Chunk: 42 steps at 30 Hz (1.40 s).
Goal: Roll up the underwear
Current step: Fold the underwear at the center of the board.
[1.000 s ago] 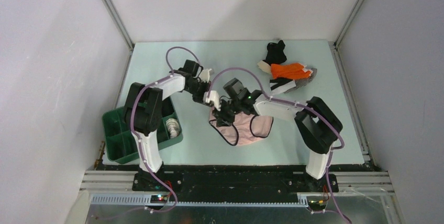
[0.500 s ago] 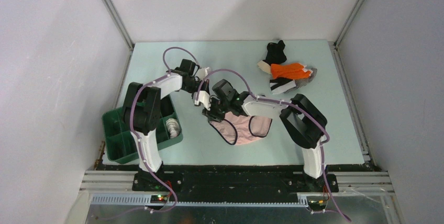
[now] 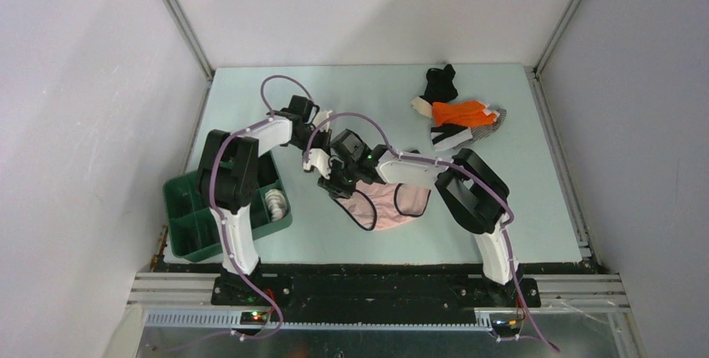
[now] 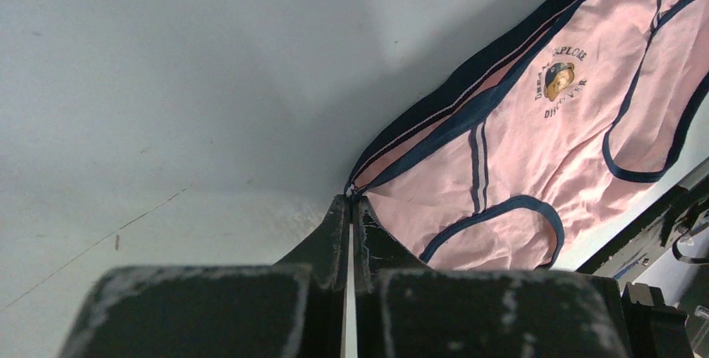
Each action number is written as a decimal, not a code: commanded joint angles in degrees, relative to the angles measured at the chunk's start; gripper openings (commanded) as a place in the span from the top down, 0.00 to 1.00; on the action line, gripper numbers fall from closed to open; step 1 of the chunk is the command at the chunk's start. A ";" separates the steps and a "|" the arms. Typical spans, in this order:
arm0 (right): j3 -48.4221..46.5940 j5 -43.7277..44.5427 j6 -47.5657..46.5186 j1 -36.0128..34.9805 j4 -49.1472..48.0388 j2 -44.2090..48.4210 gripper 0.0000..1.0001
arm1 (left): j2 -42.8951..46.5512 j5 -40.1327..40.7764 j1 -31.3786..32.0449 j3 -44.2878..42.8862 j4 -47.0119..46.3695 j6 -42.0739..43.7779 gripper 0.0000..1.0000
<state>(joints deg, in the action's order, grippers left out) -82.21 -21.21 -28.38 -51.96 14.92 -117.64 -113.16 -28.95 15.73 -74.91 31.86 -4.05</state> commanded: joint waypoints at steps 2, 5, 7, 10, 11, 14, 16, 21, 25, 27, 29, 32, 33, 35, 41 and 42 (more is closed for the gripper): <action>-3.14 0.30 1.53 -0.97 1.61 -1.19 0.65 | 0.35 1.29 -0.24 -1.87 0.66 0.97 1.00; -3.25 0.34 1.88 -1.11 1.26 -1.43 0.65 | 0.32 1.27 -0.23 -1.75 0.66 1.05 1.00; -3.46 0.42 2.04 -1.21 0.93 -1.51 0.65 | 0.31 1.20 -0.25 -1.65 0.58 1.06 1.00; -4.09 0.49 2.36 -1.29 0.96 -1.93 0.65 | 0.22 1.12 -0.26 -1.60 0.53 1.07 1.00; -4.49 0.52 2.45 -1.27 1.16 -2.09 0.64 | 0.16 1.15 -0.26 -1.63 0.54 1.07 1.00; -5.65 0.81 3.49 -1.27 1.86 -3.36 0.61 | -0.02 1.05 -0.21 -1.78 0.73 1.13 1.00; -6.43 1.16 4.11 -1.22 2.21 -4.15 0.61 | -0.18 1.01 -0.22 -1.99 0.82 1.15 1.00; -8.38 2.11 4.68 -1.19 4.01 -6.20 0.60 | -0.30 0.98 -0.23 -2.31 1.24 1.22 1.00; -9.13 2.27 5.19 -1.15 5.75 -7.35 0.59 | -0.30 1.26 -0.19 -2.57 1.45 1.41 1.00; -9.37 2.11 5.87 -1.29 6.84 -7.61 0.58 | -0.35 1.26 -0.21 -2.70 1.65 1.48 1.00; -9.46 2.25 6.23 -1.44 7.74 -7.82 0.57 | -0.45 1.31 -0.25 -2.81 1.74 1.52 1.00; -8.71 2.79 6.63 -1.89 7.95 -7.90 0.74 | -0.43 1.49 -0.32 -3.38 2.22 1.73 1.00; -8.60 3.01 7.10 -1.94 7.85 -7.76 0.80 | -0.37 1.45 -0.38 -3.48 2.32 1.79 1.00; -8.47 2.90 7.87 -2.18 7.36 -7.31 0.92 | -0.01 1.39 -0.56 -3.68 2.73 1.96 1.00; -12.70 -2.30 12.29 -2.61 6.92 -4.98 1.00 | 1.43 0.65 -1.56 -5.44 5.56 3.06 1.00; -13.19 -4.29 13.66 -2.61 6.74 -4.13 1.00 | 1.89 -0.01 -1.61 -5.97 5.92 3.21 1.00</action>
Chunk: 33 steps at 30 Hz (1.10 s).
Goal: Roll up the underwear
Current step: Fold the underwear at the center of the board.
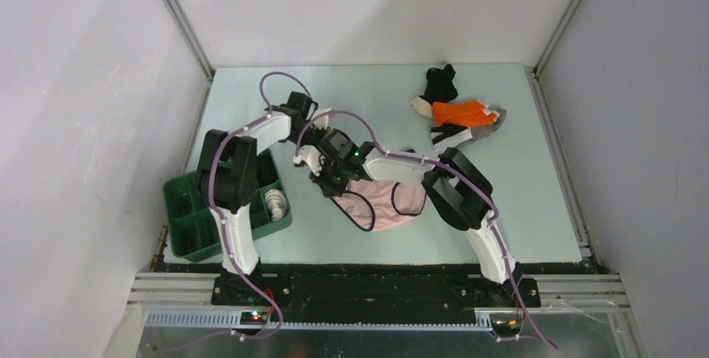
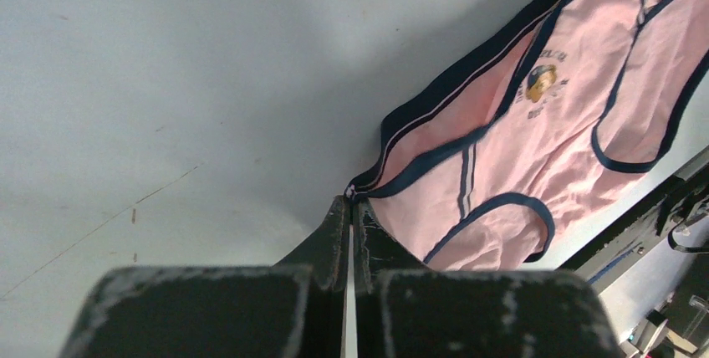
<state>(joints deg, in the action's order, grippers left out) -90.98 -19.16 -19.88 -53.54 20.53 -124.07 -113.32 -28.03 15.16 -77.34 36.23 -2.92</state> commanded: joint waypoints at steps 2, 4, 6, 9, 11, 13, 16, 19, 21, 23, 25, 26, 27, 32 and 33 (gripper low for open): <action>-5.56 -8.76 7.60 -0.88 0.32 3.70 1.00 | 3.07 -2.56 -1.11 -4.16 2.39 2.39 1.00; -6.13 -11.16 10.05 -0.60 -0.46 5.01 1.00 | 4.31 -3.80 -1.17 -4.54 3.22 2.54 1.00; -6.45 -12.45 11.72 -0.31 -0.68 6.11 1.00 | 5.32 -4.42 -1.18 -5.23 4.17 2.41 1.00; -5.35 -13.87 13.32 0.96 -0.47 7.70 1.00 | 6.29 -5.40 -1.14 -5.98 4.40 0.46 1.00; -3.58 -14.74 14.18 2.28 -0.47 9.65 1.00 | 6.64 -5.71 -1.11 -6.36 3.39 -2.14 1.00; -1.15 -15.64 14.73 4.04 -0.42 11.45 1.00 | 6.40 -7.39 -1.17 -6.80 1.54 -6.67 1.00; 2.32 -16.74 15.02 6.48 -0.56 14.09 1.00 | 5.65 -10.06 0.33 -7.87 -2.06 -12.97 1.00; 6.22 -17.97 15.08 9.34 -0.14 17.05 1.00 | 3.04 -11.23 2.42 -11.22 -3.31 -15.47 1.00; 8.40 -18.21 15.17 10.92 0.26 18.77 1.00 | 1.28 -10.88 4.09 -13.55 -3.56 -15.99 1.00; 10.26 -18.27 15.19 12.43 0.94 20.48 1.00 | -0.29 -10.70 5.44 -15.40 -4.36 -17.01 1.00; 11.91 -18.33 15.52 14.01 1.47 21.96 1.00 | -1.41 -10.49 6.69 -16.60 -5.54 -17.95 1.00; 13.03 -18.35 15.59 15.09 1.63 22.39 1.00 | -2.16 -10.30 7.06 -17.05 -5.92 -18.23 1.00; 13.55 -18.26 15.64 15.64 1.95 23.26 1.00 | -2.56 -10.16 7.58 -17.95 -6.13 -18.33 1.00; 16.98 -18.20 15.90 19.09 2.67 26.10 1.00 | -5.42 -8.92 9.54 -21.81 -6.98 -18.70 1.00; 17.24 -18.28 16.03 19.39 2.76 26.40 1.00 | -5.55 -8.68 10.11 -22.16 -7.43 -19.10 1.00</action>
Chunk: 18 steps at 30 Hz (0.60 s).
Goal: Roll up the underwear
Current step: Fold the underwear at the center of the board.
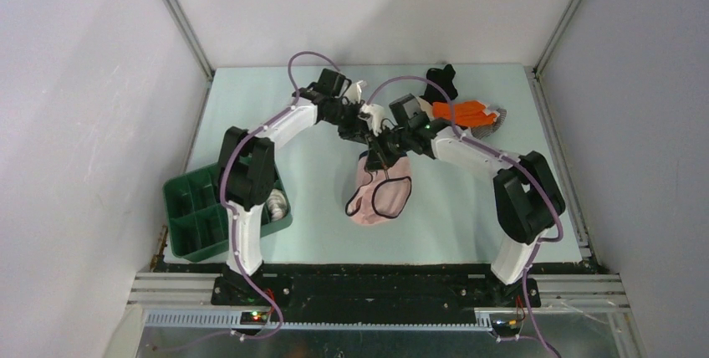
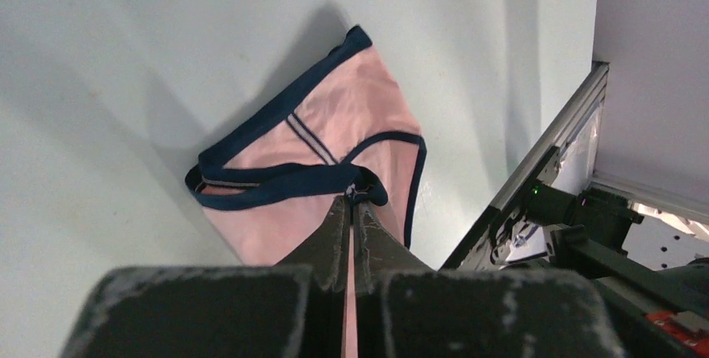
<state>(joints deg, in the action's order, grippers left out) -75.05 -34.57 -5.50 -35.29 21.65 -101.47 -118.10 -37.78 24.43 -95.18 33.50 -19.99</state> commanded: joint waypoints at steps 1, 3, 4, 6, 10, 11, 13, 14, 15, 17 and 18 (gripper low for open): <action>1.66 -2.94 1.70 1.77 2.08 4.41 1.00 | -0.93 1.38 1.13 -4.80 -4.94 -2.36 1.00; 2.34 -3.00 1.73 2.70 2.70 5.53 1.00 | -0.91 1.89 1.86 -5.38 -6.04 -3.26 1.00; 2.64 -3.07 1.72 3.28 3.00 5.82 1.00 | -0.91 2.48 2.41 -5.68 -6.48 -3.75 1.00; 3.15 -3.38 1.41 4.39 4.08 6.51 1.00 | -1.11 3.27 3.12 -6.57 -6.97 -4.11 1.00; 5.01 -3.49 0.76 6.78 5.55 7.27 1.00 | -1.95 5.08 4.74 -8.06 -6.45 -3.75 1.00; 5.31 -3.42 0.62 7.24 5.59 7.39 1.00 | -2.04 5.66 5.10 -8.15 -6.17 -3.61 1.00; 6.44 -3.28 0.57 8.45 5.60 7.50 1.00 | -2.23 6.24 6.01 -7.89 -5.99 -3.45 1.00; 6.87 -3.26 0.57 9.20 5.60 7.51 1.00 | -2.59 6.38 6.56 -7.86 -6.10 -3.36 1.00; 7.12 -3.06 0.57 9.50 5.71 7.56 1.00 | -2.80 6.53 7.16 -7.99 -6.09 -3.24 1.00; 7.76 -2.72 0.62 10.40 5.91 7.56 1.00 | -3.61 7.44 8.00 -8.82 -5.80 -2.37 1.00; 8.04 -2.42 0.68 10.89 6.11 7.77 1.00 | -4.13 8.38 8.27 -9.20 -5.32 -1.58 1.00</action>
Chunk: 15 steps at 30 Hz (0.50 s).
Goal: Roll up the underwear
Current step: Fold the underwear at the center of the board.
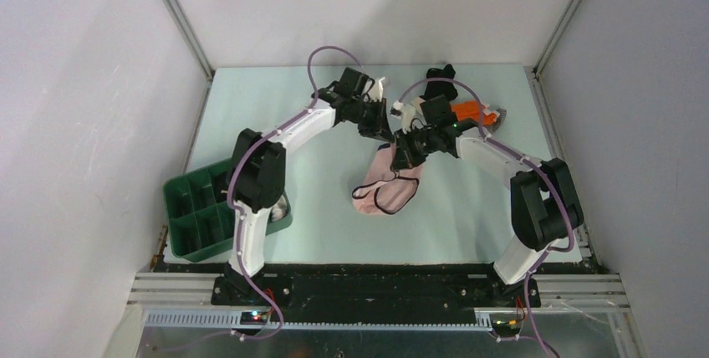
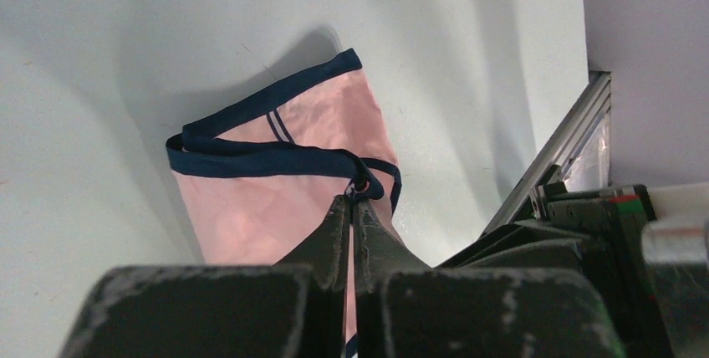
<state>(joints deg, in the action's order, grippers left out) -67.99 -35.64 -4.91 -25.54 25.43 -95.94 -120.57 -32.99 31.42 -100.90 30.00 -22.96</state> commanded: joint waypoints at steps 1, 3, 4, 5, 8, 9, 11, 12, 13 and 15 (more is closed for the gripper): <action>1.13 -1.22 0.19 1.35 2.47 2.38 1.00 | -1.93 4.05 1.87 -4.36 -1.40 2.08 1.00; 1.75 -0.97 0.38 1.85 3.05 2.95 1.00 | -2.70 5.64 2.67 -5.51 -1.21 2.81 1.00; 2.25 -0.70 0.39 2.11 3.53 3.37 1.00 | -3.26 5.87 2.94 -6.00 -1.15 3.08 1.00; 2.51 -0.55 0.41 2.37 3.77 3.60 1.00 | -3.48 6.33 3.65 -6.95 -1.14 3.40 1.00; 4.31 0.28 0.37 3.17 4.31 4.46 1.00 | -5.03 7.43 4.57 -9.42 -0.84 4.38 1.00; 5.05 0.51 0.44 3.67 4.34 4.80 1.00 | -5.57 8.08 5.00 -9.89 -0.71 4.80 1.00; 6.23 1.10 0.35 4.40 4.35 5.26 1.00 | -6.34 8.72 5.65 -11.18 -0.58 5.56 1.00; 6.61 1.63 0.36 4.69 4.23 5.38 1.00 | -6.56 8.90 5.84 -11.71 -0.57 5.78 1.00; 7.38 2.06 0.35 5.30 4.02 5.63 1.00 | -6.99 9.17 6.20 -11.96 -0.45 6.10 1.00; 8.36 2.45 0.49 6.31 3.60 5.74 1.00 | -7.49 9.46 6.57 -12.32 -0.27 6.63 1.00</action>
<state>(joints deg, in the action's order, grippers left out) -61.87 -33.76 -4.89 -20.64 26.96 -92.42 -127.17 -26.89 37.76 -109.89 31.42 -19.27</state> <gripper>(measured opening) 0.010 0.005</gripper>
